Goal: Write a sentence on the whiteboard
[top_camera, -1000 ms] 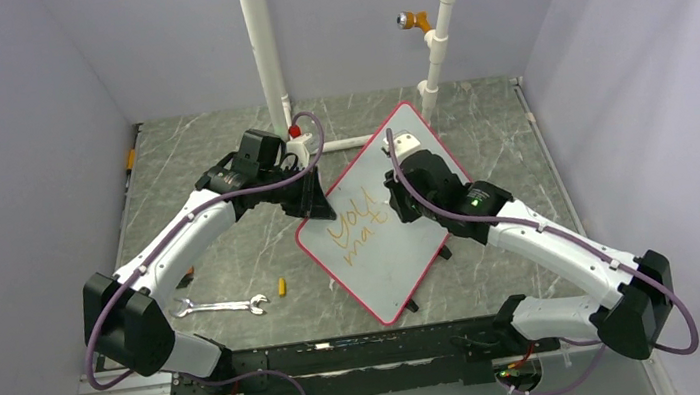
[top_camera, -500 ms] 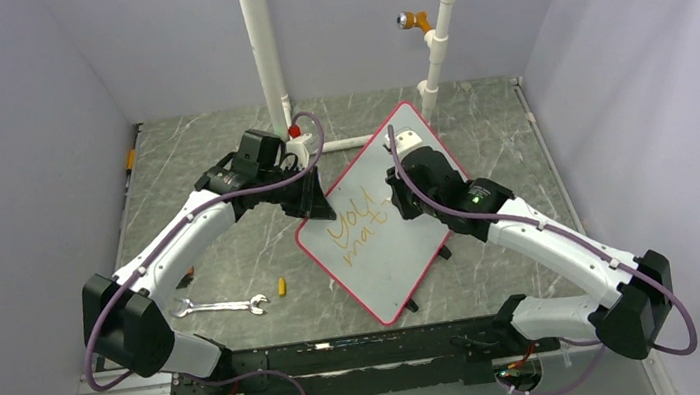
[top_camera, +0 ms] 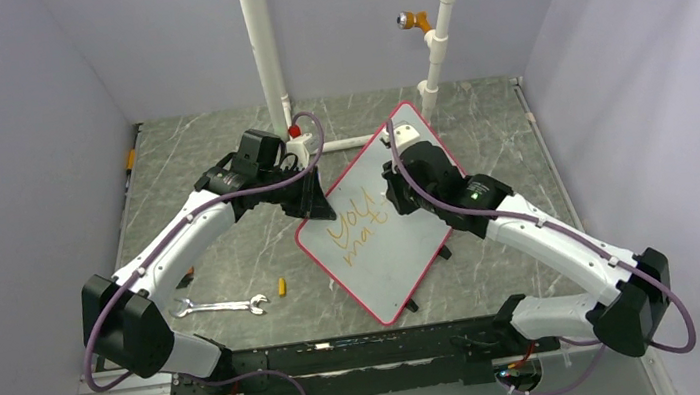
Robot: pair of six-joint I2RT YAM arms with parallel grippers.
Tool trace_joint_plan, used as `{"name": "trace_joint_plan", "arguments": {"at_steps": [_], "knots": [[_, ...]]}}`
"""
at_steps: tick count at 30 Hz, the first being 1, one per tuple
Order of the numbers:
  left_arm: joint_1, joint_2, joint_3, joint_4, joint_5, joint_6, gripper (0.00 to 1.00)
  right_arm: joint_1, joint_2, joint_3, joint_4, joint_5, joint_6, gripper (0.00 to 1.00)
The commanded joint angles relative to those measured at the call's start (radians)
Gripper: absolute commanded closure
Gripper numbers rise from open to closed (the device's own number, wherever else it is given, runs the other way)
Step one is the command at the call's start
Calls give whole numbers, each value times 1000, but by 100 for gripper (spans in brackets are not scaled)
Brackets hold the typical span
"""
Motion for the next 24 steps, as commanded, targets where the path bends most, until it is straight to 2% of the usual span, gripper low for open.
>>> {"name": "trace_joint_plan", "arguments": {"at_steps": [1, 24], "knots": [[19, -56, 21, 42, -154, 104, 100, -3, 18, 25, 42, -16, 9, 100], [19, -53, 23, 46, -155, 101, 100, -3, -56, -119, -3, -91, 41, 100]]}}
